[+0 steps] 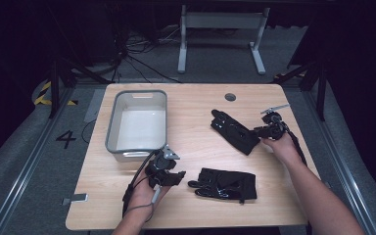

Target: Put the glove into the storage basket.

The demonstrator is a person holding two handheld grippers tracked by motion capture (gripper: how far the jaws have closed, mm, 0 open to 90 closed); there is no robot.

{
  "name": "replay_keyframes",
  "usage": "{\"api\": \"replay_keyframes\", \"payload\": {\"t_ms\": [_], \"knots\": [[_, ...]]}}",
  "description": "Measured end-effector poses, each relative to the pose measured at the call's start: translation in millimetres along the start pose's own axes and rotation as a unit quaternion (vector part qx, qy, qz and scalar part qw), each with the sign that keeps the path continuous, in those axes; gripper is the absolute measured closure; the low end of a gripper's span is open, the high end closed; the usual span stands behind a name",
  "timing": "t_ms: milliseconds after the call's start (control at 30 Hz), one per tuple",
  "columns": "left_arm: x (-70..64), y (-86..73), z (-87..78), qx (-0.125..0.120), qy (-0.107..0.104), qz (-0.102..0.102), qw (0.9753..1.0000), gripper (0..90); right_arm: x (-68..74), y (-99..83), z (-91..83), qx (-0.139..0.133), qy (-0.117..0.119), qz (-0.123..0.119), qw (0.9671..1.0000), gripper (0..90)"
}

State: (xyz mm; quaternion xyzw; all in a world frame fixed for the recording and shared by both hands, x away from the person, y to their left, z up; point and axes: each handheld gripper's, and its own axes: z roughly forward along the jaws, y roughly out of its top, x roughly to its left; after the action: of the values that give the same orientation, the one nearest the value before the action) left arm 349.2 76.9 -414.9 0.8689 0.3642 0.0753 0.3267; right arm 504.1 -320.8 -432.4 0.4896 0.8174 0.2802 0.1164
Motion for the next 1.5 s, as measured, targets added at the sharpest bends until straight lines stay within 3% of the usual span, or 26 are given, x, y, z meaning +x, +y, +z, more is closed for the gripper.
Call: {"api": "replay_keyframes", "payload": {"t_ms": [67,267,433,600,700,733,933,1000,1033,1100,1133,1167,1200,1300,1367,1467,1500], "knots": [[1.1,-0.1,0.1,-0.001,-0.003,-0.003,1.0,52.0,1.1,-1.9,3.2,0.021,-0.006,-0.006,0.9997,65.1],[-1.3,1.3,-0.1,0.0,-0.004,0.003,1.0,51.6,4.1,-6.5,4.2,0.011,-0.018,-0.02,0.9996,66.1],[-1.9,2.1,1.8,0.002,-0.006,0.004,1.0,51.5,5.7,-4.6,4.3,0.02,0.004,-0.025,0.9995,83.2],[-0.9,2.1,1.9,0.001,-0.007,0.005,1.0,51.5,11.5,-2.8,1.2,0.022,-0.011,-0.05,0.9984,86.6],[-0.1,1.6,1.3,-0.002,-0.007,0.001,1.0,51.5,15.6,-1.4,-7.0,0.005,-0.016,-0.067,0.9976,87.0],[0.3,1.8,0.7,0.0,-0.008,0.003,1.0,51.4,18.0,0.2,-15.6,-0.016,-0.011,-0.075,0.997,87.1],[-1.5,2.5,0.5,-0.007,-0.009,0.0,0.9999,51.5,26.1,2.0,-35.1,-0.051,0.01,-0.096,0.994,87.3],[-1.5,2.7,0.6,-0.007,-0.01,0.0,0.9999,51.4,31.3,2.5,-41.7,-0.065,0.014,-0.116,0.991,87.3],[-1.6,2.8,0.9,-0.005,-0.01,0.001,0.9999,51.4,38.1,3.1,-48.5,-0.078,0.011,-0.135,0.9877,87.4],[-2.3,3.1,1.4,-0.005,-0.01,0.002,0.9999,51.5,40.7,3.4,-51.2,-0.082,0.008,-0.144,0.9862,87.4],[-3.2,3.7,1.9,-0.005,-0.012,0.004,0.9999,51.5,48.2,3.7,-59.5,-0.091,0.003,-0.165,0.982,87.5],[-3.2,3.7,1.9,-0.005,-0.012,0.004,0.9999,51.5,48.2,3.7,-59.5,-0.091,0.003,-0.165,0.982,87.5],[-3.5,4.2,2.2,-0.004,-0.011,0.005,0.9999,51.4,53.2,3.4,-66.7,-0.099,-0.003,-0.18,0.9787,87.5],[-3.5,5.6,3.0,-0.004,-0.014,0.007,0.9999,51.4,57.9,2.4,-72.6,-0.105,-0.006,-0.189,0.9764,87.5],[-4.3,6.7,4.1,-0.006,-0.015,0.007,0.9998,51.4,64.2,0.4,-79.7,-0.108,-0.007,-0.208,0.972,87.5],[-5.3,8.9,5.9,-0.004,-0.016,0.012,0.9998,51.4,70.8,-3.4,-88.8,-0.116,0.006,-0.216,0.9696,87.5],[-5.8,10.3,6.9,-0.002,-0.018,0.014,0.9997,51.4,75.1,-6.1,-94.6,-0.125,0.016,-0.224,0.9665,87.5]]}}
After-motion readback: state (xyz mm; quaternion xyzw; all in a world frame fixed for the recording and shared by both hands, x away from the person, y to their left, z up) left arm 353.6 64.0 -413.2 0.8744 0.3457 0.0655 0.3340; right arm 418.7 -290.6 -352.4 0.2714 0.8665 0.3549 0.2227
